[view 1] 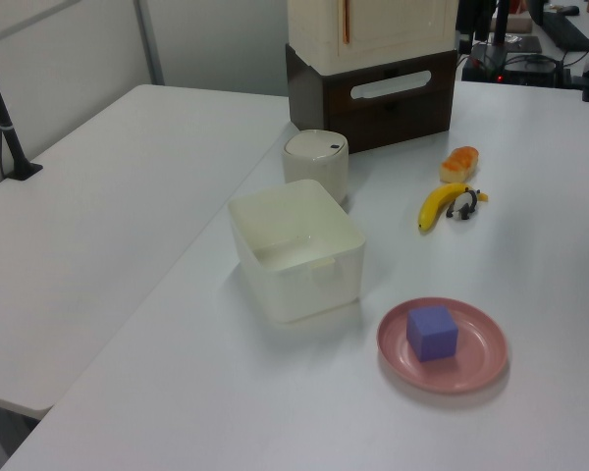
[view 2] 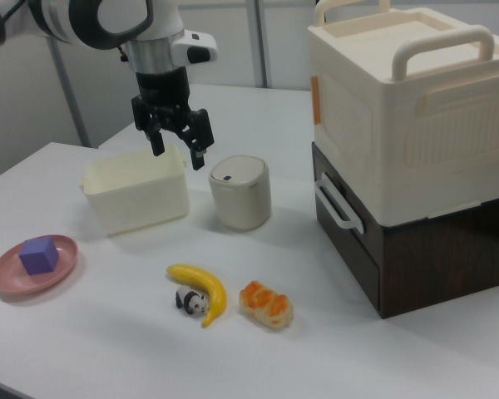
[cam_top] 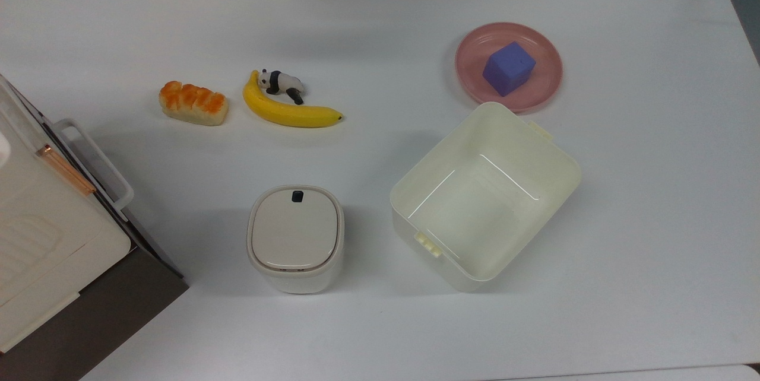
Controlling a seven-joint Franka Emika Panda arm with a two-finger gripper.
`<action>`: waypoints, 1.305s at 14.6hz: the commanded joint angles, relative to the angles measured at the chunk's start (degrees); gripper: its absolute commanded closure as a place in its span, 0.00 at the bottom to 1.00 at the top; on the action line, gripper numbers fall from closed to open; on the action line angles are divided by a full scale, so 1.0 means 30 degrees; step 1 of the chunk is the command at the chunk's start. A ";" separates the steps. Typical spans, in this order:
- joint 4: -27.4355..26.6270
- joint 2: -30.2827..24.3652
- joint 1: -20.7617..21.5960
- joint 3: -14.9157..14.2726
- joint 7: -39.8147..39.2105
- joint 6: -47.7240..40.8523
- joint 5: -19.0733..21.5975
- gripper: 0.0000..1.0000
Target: Slide open the drawer
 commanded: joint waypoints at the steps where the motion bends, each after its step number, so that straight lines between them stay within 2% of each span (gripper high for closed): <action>1: -0.0245 0.0148 0.0071 0.0061 0.0559 0.1459 0.0973 0.00; 19: -0.0274 0.0151 0.0070 0.0063 0.0770 0.1849 0.0977 0.00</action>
